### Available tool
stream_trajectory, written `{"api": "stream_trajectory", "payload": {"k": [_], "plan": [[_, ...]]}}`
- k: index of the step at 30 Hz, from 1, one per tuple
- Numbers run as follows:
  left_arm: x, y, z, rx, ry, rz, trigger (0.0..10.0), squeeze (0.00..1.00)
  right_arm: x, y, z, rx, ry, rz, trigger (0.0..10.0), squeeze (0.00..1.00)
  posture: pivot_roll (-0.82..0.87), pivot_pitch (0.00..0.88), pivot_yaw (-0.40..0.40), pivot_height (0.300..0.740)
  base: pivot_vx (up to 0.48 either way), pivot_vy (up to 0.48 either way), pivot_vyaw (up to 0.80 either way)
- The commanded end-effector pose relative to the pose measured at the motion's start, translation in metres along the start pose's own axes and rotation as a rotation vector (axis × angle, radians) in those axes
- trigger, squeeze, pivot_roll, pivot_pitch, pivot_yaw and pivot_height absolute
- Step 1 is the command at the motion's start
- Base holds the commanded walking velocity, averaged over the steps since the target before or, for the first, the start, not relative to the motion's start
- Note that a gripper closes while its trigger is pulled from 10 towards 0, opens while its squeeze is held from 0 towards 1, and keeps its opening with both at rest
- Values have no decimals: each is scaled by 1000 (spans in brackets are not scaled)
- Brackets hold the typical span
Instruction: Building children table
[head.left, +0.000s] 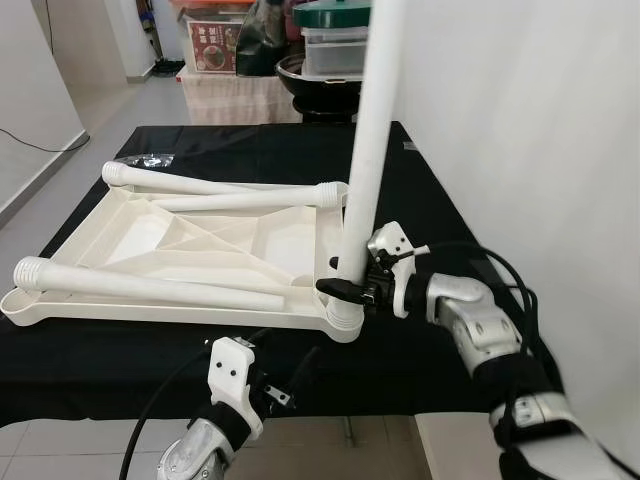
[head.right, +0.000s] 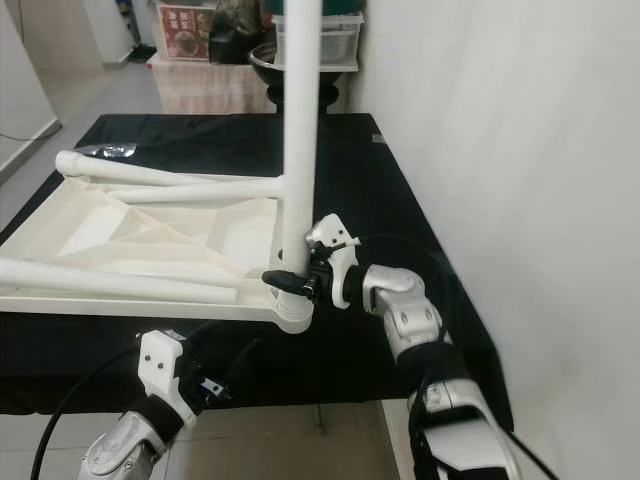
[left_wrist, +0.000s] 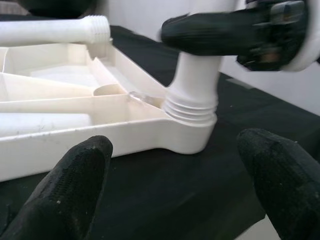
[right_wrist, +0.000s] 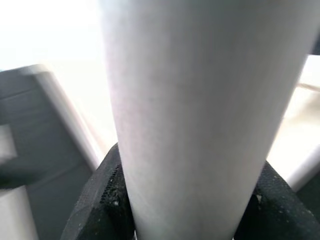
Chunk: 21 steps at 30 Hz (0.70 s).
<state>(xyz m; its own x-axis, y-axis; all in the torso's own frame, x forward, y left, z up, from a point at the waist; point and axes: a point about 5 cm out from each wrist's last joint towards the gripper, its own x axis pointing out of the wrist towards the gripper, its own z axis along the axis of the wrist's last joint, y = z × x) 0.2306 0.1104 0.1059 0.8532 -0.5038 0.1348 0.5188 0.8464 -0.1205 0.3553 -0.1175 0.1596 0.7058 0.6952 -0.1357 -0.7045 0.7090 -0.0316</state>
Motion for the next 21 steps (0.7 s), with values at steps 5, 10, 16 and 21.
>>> {"api": "stream_trajectory", "payload": {"k": [5, 10, 16, 21], "plan": [[-5, 2, 0, 1, 6, 5, 10000, 0, -18, 29, -48, 90, 147, -442, 0, 0, 17, 72, -35, 740, 0, 0, 0], [-4, 3, 0, 3, 12, -1, 10000, 0, -5, 46, -48, 105, 111, -378, 0, 0, 20, 70, -23, 740, 0, 0, 0], [-2, 5, 0, 5, 7, 10, 10000, 0, 13, 37, -28, 127, 32, -262, 10000, 1000, 23, 69, -27, 740, 0, 0, 0], [-1, 5, 0, 4, 6, 12, 10000, 0, 17, 34, -10, 129, -26, -124, 10000, 1000, 25, 69, -27, 740, 0, 0, 0]]}}
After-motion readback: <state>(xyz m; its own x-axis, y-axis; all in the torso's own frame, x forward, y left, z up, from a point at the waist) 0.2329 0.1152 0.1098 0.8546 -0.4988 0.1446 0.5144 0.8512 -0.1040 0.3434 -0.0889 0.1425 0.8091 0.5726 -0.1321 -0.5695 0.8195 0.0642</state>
